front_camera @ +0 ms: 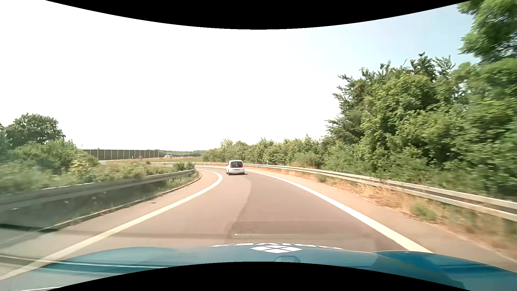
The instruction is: Follow the waypoints while adhering to traffic rules and regulations
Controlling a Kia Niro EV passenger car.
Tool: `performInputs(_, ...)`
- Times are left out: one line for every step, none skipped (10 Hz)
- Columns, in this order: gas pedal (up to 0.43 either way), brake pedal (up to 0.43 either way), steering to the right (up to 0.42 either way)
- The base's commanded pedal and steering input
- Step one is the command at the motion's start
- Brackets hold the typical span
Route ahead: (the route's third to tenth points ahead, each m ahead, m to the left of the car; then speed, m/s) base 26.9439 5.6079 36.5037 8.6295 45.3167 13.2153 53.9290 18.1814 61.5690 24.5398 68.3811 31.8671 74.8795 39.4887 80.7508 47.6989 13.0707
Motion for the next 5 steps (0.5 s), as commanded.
performInputs(0.087,0.0,-0.045)
performInputs(0.087,0.0,-0.045)
performInputs(0.067,0.0,-0.046)
performInputs(0.059,0.0,-0.047)
performInputs(0.059,0.0,-0.048)
